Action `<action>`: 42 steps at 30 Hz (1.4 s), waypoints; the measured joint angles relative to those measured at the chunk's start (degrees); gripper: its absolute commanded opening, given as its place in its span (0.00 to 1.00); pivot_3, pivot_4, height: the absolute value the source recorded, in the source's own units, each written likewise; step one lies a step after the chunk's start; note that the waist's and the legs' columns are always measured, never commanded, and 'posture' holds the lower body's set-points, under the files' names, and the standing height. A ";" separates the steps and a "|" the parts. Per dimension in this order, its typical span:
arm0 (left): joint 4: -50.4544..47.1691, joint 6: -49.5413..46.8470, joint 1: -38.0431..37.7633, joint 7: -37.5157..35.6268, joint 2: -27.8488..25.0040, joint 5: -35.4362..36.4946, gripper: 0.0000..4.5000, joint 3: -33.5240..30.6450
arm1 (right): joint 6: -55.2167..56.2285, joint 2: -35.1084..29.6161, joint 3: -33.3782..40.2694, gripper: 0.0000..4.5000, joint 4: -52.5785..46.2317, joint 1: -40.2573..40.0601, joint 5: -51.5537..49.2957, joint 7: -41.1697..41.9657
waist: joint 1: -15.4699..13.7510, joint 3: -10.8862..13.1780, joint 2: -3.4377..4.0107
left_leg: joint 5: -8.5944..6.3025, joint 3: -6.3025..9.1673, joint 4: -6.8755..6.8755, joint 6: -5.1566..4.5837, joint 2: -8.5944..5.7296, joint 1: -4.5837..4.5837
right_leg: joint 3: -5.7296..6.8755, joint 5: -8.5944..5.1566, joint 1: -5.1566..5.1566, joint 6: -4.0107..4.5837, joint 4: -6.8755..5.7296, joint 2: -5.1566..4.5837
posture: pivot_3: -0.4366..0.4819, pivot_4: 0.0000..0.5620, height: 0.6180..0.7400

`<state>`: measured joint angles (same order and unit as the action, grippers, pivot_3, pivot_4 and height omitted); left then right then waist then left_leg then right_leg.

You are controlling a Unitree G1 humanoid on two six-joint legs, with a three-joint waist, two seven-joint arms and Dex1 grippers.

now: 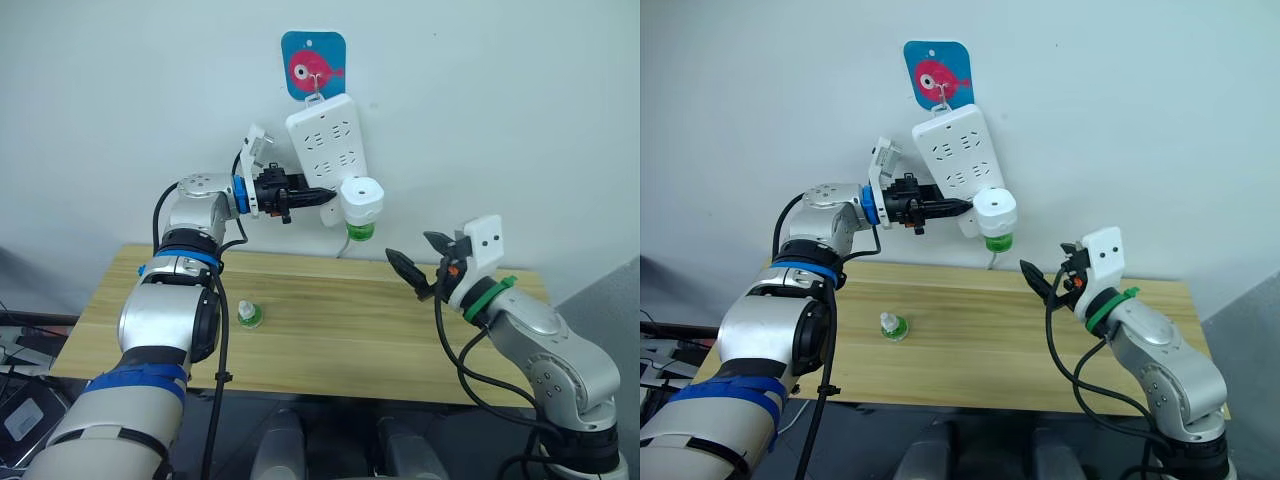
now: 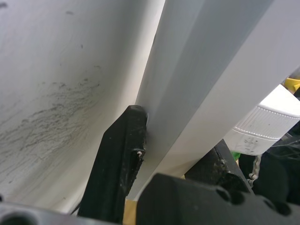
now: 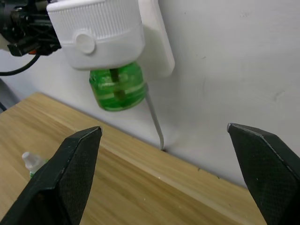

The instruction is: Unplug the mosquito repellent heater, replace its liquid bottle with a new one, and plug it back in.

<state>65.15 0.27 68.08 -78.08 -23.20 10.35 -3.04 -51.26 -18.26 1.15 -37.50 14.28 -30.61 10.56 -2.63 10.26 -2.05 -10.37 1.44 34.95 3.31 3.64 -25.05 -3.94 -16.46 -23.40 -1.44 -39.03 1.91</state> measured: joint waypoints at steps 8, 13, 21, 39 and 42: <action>0.00 -0.11 0.05 0.39 0.41 -0.34 0.31 -0.15 | -5.12 8.28 -7.98 1.00 1.81 12.94 4.59 -8.63 | -0.03 0.02 0.04 | 0.00 0.06 0.00 0.00 -0.01 -0.04 | 0.07 0.02 0.00 0.09 0.01 -0.01 | 0.63 0.33 1.00; 0.00 -0.05 0.05 0.79 0.52 -0.45 0.31 -0.15 | -4.91 10.39 -9.68 1.00 7.06 16.80 9.17 -11.05 | -0.10 0.03 0.05 | 0.00 0.09 0.00 0.00 0.00 -0.04 | 0.12 0.02 0.00 0.12 -0.01 -0.01 | 0.64 0.33 1.00; 0.01 0.16 0.05 1.32 0.56 -0.67 0.31 -0.14 | -1.85 12.10 -10.47 0.80 11.73 19.10 13.76 -10.65 | -0.11 0.04 0.06 | 0.00 0.10 -0.01 0.00 0.01 -0.04 | 0.14 0.03 0.00 0.13 -0.03 0.00 | 0.65 0.33 1.00; 1.97 2.82 -0.06 6.42 0.25 -3.20 0.79 -0.06 | -9.76 10.38 -6.61 0.65 0.13 15.74 13.14 -8.64 | 0.23 0.07 0.12 | 0.03 0.21 0.05 -0.02 0.01 0.05 | 0.13 0.00 0.00 0.13 -0.41 0.04 | 0.65 0.34 1.00; 1.05 2.67 -1.42 6.77 -0.39 -3.07 0.99 -0.50 | -9.46 10.49 -6.10 0.65 0.20 14.20 13.07 -8.13 | 0.45 0.07 0.12 | 0.04 0.21 0.06 -0.02 0.00 0.07 | 0.13 -0.01 0.00 0.16 -0.46 0.04 | 0.66 0.35 1.00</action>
<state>66.20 2.94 66.66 -71.31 -23.59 7.28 -3.54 -60.72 -7.77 -4.95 -37.31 28.48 -17.54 2.42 -2.17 10.34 -1.93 -10.33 1.64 35.00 3.29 3.65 -24.97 -3.82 -16.48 -23.40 -1.28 -39.49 1.95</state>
